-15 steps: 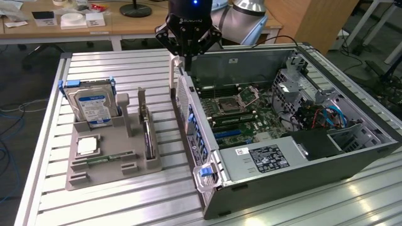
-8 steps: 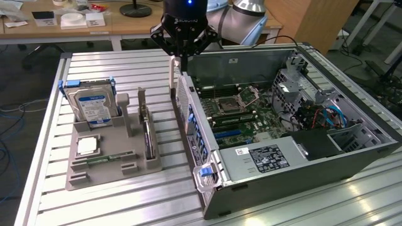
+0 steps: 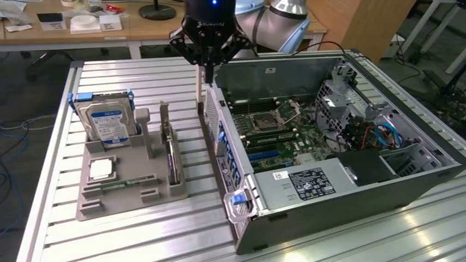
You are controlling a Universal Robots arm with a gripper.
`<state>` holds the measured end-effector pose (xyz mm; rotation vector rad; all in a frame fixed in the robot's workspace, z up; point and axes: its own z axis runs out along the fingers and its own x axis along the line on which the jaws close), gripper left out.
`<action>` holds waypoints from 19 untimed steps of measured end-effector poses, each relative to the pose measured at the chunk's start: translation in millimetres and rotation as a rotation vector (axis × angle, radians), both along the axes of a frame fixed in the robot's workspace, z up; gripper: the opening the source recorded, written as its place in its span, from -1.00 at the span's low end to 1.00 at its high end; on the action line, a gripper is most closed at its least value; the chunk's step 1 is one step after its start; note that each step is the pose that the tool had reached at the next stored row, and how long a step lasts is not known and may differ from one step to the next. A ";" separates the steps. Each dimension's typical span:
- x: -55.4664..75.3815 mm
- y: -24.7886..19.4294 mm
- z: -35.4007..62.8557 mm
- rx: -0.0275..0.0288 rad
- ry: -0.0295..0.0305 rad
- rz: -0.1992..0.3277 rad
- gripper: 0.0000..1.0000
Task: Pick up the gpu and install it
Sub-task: 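Reach for the gpu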
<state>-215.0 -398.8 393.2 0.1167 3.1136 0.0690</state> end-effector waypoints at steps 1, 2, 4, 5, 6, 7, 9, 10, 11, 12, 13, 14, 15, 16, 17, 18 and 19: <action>-1.1 0.0 0.0 0.0000 0.0001 0.000 -0.79; -2.2 0.0 0.0 -0.0001 0.0000 0.000 -0.79; -4.6 0.0 0.0 0.0000 0.0000 0.000 -0.79; -5.7 0.0 0.0 -0.0001 0.0001 0.000 -0.79; -6.8 0.0 0.1 -0.0001 0.0001 0.000 -0.79; -7.9 0.0 0.1 -0.0001 0.0001 0.000 -0.79; -10.3 0.0 0.0 -0.0001 0.0000 0.000 -0.79; -11.4 0.0 0.0 -0.0001 0.0000 0.000 -0.79; -12.5 0.0 0.0 0.0000 0.0000 0.000 -0.79; -13.7 0.0 0.0 -0.0001 0.0001 0.000 -0.79; -14.9 0.0 0.0 -0.0001 0.0001 0.000 -0.79; -16.1 0.0 0.0 -0.0001 0.0000 0.000 -0.79; -17.4 0.0 0.0 -0.0001 0.0000 0.000 -0.79; -18.7 0.0 0.0 0.0000 0.0001 0.000 -0.79; -19.9 0.0 0.0 0.0000 0.0000 0.000 -0.79; -21.1 0.0 0.0 0.0000 0.0000 0.000 -0.79; -22.4 0.0 0.0 -0.0001 0.0001 0.000 -0.79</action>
